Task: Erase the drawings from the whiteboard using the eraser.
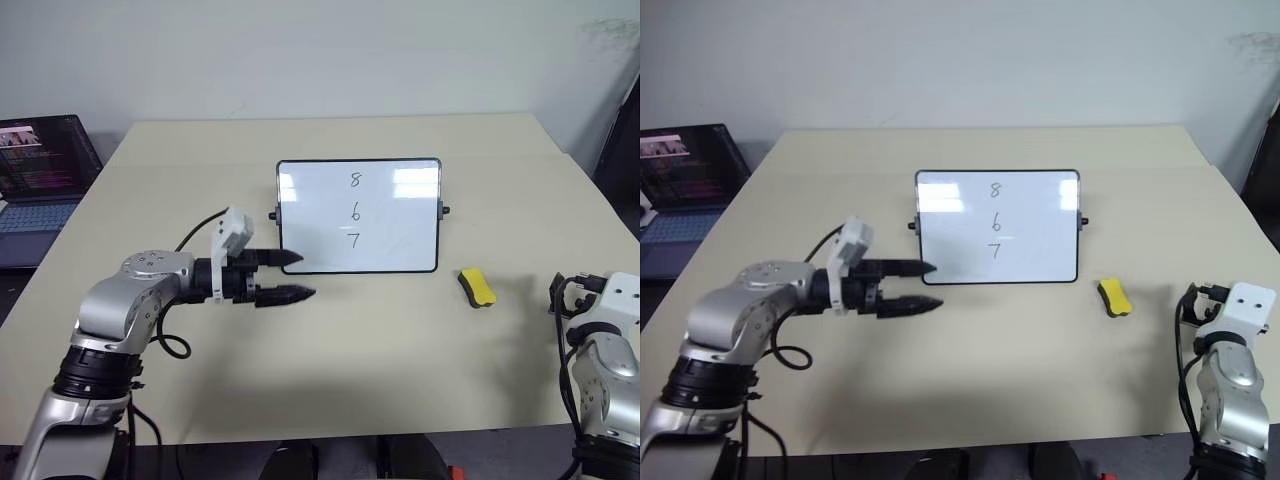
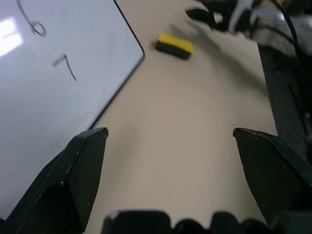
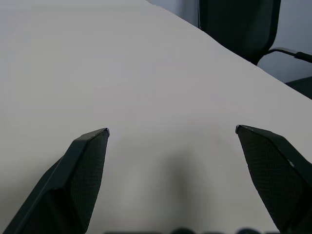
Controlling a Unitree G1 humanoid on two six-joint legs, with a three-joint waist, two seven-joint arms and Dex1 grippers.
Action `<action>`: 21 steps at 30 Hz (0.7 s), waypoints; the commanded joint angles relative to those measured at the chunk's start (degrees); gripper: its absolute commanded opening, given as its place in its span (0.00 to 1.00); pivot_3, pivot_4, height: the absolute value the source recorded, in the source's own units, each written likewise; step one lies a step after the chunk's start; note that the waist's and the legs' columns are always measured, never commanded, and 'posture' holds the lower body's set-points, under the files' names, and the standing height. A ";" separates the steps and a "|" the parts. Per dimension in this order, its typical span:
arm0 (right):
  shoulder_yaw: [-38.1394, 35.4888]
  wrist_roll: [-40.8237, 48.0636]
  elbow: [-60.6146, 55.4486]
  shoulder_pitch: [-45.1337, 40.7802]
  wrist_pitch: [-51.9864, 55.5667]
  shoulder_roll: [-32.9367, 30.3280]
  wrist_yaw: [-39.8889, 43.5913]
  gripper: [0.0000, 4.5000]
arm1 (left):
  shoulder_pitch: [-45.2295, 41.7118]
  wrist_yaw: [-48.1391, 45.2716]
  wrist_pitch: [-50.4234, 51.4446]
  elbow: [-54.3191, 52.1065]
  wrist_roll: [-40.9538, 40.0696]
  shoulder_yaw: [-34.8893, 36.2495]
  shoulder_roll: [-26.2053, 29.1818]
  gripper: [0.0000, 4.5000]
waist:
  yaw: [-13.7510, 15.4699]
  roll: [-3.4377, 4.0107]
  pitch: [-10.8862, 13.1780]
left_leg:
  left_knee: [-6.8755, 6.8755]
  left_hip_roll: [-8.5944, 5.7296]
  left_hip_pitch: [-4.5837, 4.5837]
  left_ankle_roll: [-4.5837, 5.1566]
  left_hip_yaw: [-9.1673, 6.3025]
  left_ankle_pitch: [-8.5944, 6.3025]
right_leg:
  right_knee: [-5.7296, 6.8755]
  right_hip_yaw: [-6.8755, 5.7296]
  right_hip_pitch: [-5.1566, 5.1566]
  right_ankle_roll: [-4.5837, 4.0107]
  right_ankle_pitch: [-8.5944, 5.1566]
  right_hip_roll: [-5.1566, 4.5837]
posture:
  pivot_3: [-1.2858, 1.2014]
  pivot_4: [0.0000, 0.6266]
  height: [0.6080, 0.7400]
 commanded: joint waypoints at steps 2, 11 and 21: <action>0.08 1.60 -3.86 -1.47 2.11 -1.01 1.54 0.99 | -0.72 -1.40 -3.75 -0.41 1.43 1.00 0.29 1.00 | 0.36 0.00 0.00 | 0.00 0.00 -0.01 0.05 0.01 -0.03 | 0.00 0.00 0.00 0.00 0.00 0.00 | 0.52 0.24 1.00; 5.60 8.65 -17.50 -5.79 23.01 -4.21 6.18 0.99 | -1.36 -1.07 -5.46 0.68 2.53 0.46 -1.21 1.00 | 0.39 0.03 0.02 | 0.02 0.02 -0.01 0.07 0.00 -0.04 | 0.10 0.06 -0.06 0.00 -0.01 -0.01 | 0.52 0.24 1.00; 6.79 13.24 -25.93 -11.94 45.34 -4.08 4.44 0.99 | -1.47 -0.76 -5.37 0.11 2.97 0.51 -2.07 1.00 | 0.41 0.02 0.03 | 0.05 0.01 -0.05 0.08 -0.05 -0.05 | 0.11 0.01 -0.07 0.00 -0.01 -0.03 | 0.52 0.24 1.00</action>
